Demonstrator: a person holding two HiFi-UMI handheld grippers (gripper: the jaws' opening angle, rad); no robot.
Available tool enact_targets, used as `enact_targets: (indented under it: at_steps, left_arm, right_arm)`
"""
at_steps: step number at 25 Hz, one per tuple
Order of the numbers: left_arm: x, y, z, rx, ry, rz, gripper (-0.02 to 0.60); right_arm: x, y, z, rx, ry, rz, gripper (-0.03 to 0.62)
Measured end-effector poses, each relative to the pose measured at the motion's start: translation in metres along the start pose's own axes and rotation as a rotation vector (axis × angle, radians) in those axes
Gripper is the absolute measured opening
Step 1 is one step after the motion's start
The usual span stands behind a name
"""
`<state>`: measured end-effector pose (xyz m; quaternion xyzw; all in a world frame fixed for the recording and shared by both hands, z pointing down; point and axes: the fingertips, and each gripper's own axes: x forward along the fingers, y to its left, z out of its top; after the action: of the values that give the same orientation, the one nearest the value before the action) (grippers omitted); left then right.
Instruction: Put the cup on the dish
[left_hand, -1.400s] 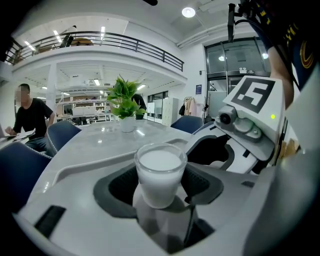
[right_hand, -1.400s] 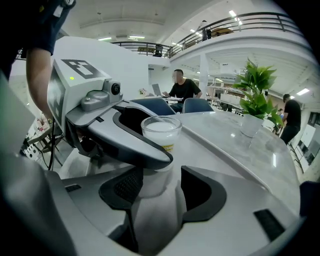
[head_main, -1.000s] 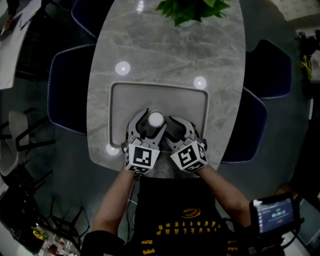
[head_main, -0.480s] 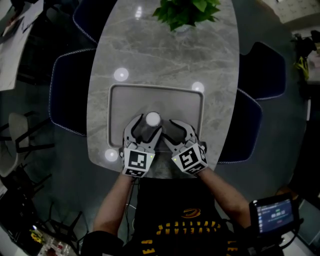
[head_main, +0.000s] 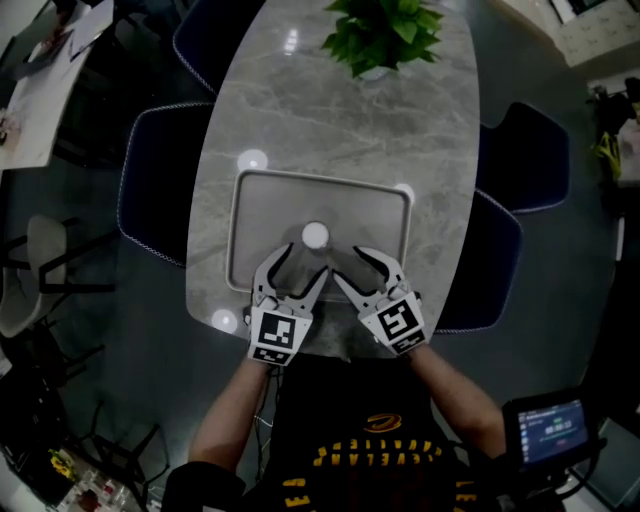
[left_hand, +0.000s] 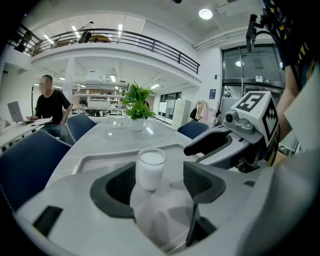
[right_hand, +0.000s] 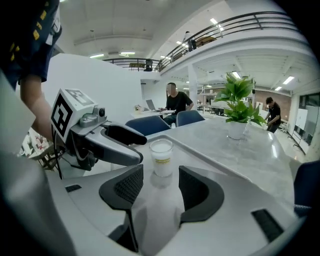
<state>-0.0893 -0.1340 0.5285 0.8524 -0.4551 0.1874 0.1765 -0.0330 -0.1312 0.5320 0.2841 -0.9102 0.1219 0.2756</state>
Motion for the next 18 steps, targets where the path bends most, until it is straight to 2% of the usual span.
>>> enact_targets:
  at_steps: [7, 9, 10, 11, 12, 15, 18]
  left_arm:
    - [-0.040, -0.012, 0.022, -0.057, -0.061, 0.028, 0.292]
    - [-0.055, -0.019, 0.033, -0.077, -0.093, 0.032, 0.253]
    - [-0.063, -0.023, 0.039, -0.084, -0.109, 0.036, 0.231]
    - [-0.070, -0.027, 0.044, -0.089, -0.125, 0.041, 0.202]
    - [-0.076, -0.032, 0.048, -0.096, -0.142, 0.047, 0.173]
    - [-0.093, -0.046, 0.060, -0.120, -0.187, 0.065, 0.096]
    - [-0.107, -0.066, 0.071, -0.123, -0.229, 0.067, 0.002]
  right_arm:
    - [-0.029, 0.012, 0.034, 0.068, -0.133, 0.036, 0.225]
    - [-0.039, 0.016, 0.043, 0.069, -0.170, 0.049, 0.224]
    - [-0.044, 0.018, 0.048, 0.069, -0.192, 0.054, 0.190]
    - [-0.051, 0.020, 0.051, 0.075, -0.214, 0.058, 0.097]
    - [-0.058, 0.022, 0.055, 0.086, -0.234, 0.061, 0.064]
    - [-0.079, 0.025, 0.064, 0.113, -0.288, 0.077, 0.006]
    - [-0.104, 0.032, 0.074, 0.145, -0.344, 0.081, 0.006]
